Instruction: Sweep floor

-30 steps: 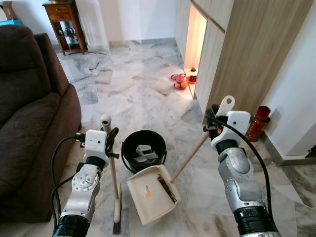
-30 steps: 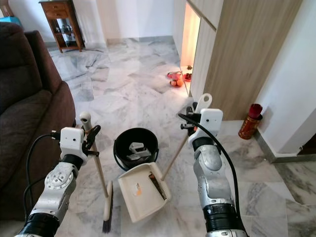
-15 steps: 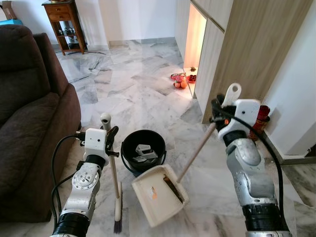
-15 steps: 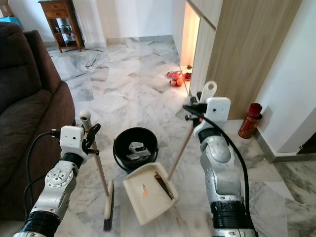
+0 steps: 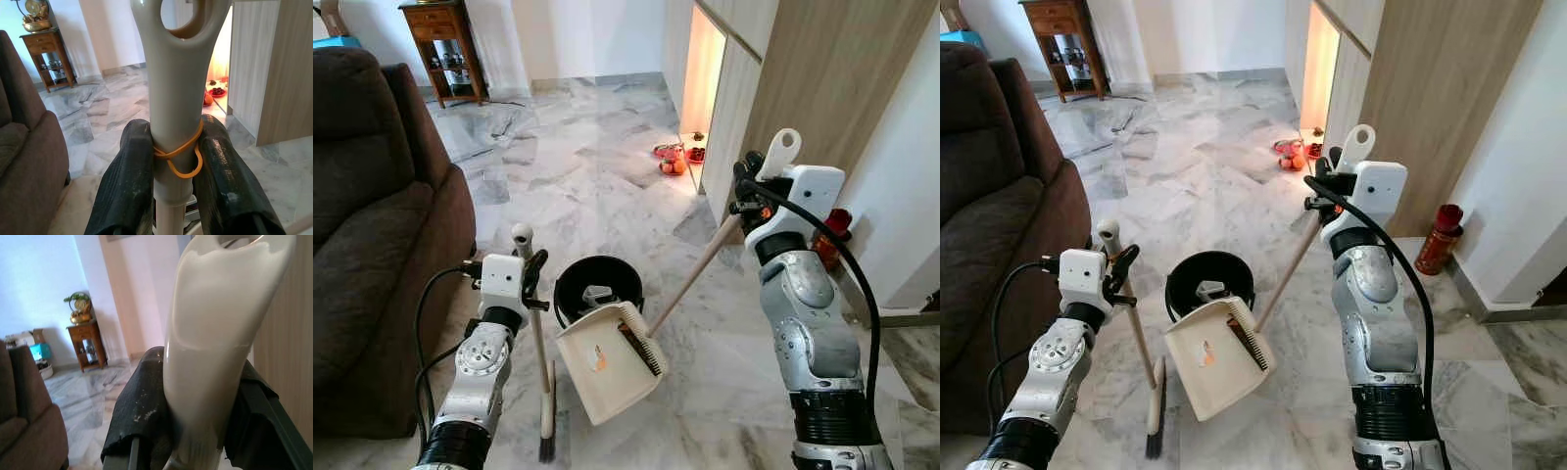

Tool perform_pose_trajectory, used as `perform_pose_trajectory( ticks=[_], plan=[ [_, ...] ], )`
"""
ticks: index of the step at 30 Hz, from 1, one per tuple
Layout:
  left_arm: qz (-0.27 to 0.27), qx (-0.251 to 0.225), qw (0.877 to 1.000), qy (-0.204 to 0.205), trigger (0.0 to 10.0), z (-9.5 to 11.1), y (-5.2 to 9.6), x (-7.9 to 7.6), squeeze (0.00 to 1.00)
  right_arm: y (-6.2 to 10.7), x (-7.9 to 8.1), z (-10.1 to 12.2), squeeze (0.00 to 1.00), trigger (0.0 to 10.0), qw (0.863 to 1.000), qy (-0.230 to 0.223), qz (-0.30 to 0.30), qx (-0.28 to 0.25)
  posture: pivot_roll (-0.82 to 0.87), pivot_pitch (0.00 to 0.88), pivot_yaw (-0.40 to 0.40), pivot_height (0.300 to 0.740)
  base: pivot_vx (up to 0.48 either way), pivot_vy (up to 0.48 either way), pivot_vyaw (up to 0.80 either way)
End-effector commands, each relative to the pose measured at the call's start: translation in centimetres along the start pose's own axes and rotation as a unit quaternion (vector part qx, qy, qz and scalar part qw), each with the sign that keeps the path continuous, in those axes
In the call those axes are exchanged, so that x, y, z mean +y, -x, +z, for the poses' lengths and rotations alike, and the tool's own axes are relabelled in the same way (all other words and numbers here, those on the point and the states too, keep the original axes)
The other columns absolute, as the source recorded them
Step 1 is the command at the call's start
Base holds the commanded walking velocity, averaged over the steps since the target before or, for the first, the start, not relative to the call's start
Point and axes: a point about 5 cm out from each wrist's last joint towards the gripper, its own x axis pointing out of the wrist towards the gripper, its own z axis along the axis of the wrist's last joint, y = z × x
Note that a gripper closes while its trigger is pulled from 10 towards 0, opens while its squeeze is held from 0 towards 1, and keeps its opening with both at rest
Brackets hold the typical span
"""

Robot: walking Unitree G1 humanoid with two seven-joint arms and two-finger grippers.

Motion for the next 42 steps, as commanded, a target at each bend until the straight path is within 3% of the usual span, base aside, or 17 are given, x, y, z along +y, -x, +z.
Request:
perform_pose_trajectory(
  ticks=[1, 13, 42],
  plan=[
    [0.005, -0.028, 1.000, -0.010, 10.0, 1.04, -0.33, 0.48, 0.00, -0.52, 0.70, 3.61, 0.00, 10.0, 0.996, -0.026, 0.004, -0.083, 0.10, 0.000, 0.042, 0.740, 0.000, 0.000, 0.00],
    [0.023, -0.033, 0.999, -0.018, 10.0, 1.15, -0.16, 0.99, 0.00, -0.75, 1.10, 4.11, 0.00, 10.0, 0.994, -0.037, 0.001, -0.104, 0.10, 0.000, 0.043, 0.740, 0.000, 0.000, 0.00],
    [0.033, -0.035, 0.999, -0.020, 10.0, 1.19, -0.04, 1.39, 0.00, -0.89, 1.19, 3.71, 0.00, 10.0, 0.994, -0.037, 0.000, -0.100, 0.11, 0.000, 0.046, 0.740, 0.340, 0.000, 0.13]
  ],
)
